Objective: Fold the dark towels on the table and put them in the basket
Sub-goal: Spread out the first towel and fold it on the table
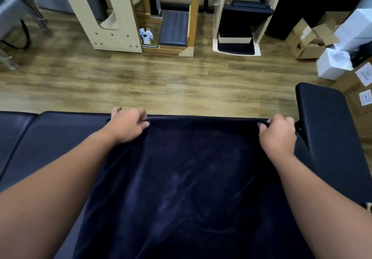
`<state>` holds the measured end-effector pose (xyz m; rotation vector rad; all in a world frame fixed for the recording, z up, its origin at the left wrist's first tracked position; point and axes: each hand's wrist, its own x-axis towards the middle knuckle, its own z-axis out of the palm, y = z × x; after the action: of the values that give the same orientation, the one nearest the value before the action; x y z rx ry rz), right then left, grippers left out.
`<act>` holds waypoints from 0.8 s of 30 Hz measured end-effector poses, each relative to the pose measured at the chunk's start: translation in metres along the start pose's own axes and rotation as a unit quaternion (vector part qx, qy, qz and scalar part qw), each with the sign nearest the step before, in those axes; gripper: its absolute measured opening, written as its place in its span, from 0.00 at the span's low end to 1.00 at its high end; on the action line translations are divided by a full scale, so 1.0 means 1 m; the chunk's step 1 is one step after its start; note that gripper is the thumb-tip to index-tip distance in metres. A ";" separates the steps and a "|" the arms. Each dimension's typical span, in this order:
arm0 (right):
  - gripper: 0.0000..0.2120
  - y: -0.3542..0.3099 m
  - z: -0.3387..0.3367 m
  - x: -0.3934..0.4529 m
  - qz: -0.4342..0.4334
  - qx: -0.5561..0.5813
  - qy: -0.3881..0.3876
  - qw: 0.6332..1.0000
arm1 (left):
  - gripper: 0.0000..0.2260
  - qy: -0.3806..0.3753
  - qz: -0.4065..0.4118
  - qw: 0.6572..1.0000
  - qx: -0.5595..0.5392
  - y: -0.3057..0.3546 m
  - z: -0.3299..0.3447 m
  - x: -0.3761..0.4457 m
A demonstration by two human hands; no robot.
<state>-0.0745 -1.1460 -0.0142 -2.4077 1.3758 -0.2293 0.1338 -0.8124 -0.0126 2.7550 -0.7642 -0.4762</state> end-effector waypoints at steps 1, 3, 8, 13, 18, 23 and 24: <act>0.15 -0.007 -0.001 0.002 0.017 0.004 -0.005 1.000 | 0.08 0.036 -0.003 0.997 -0.071 0.000 -0.003 0.003; 0.19 -0.022 0.003 -0.006 -0.015 -0.036 -0.018 0.999 | 0.07 0.041 -0.002 0.979 -0.198 0.001 -0.003 0.009; 0.26 -0.063 0.037 -0.070 -0.245 -0.136 -0.214 0.936 | 0.34 -0.193 -0.021 0.981 0.021 -0.017 0.000 0.012; 0.53 -0.081 0.065 -0.100 -0.182 -0.149 -0.346 0.908 | 0.12 -0.102 0.048 0.992 0.054 -0.025 -0.009 0.008; 0.59 -0.092 0.069 -0.093 -0.148 -0.151 -0.369 0.905 | 0.08 -0.098 0.033 0.946 -0.308 -0.013 -0.030 -0.002; 0.61 -0.097 0.070 -0.093 -0.125 -0.155 -0.377 0.905 | 0.04 -0.084 0.111 0.989 -0.048 -0.038 -0.031 0.013; 0.61 -0.098 0.070 -0.094 -0.122 -0.157 -0.377 0.905 | 0.05 -0.060 0.114 0.992 0.007 -0.043 -0.031 0.013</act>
<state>-0.0228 -1.0044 -0.0382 -2.4819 0.7865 0.8431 0.1755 -0.7793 -0.0005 2.6254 -1.1002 -0.5934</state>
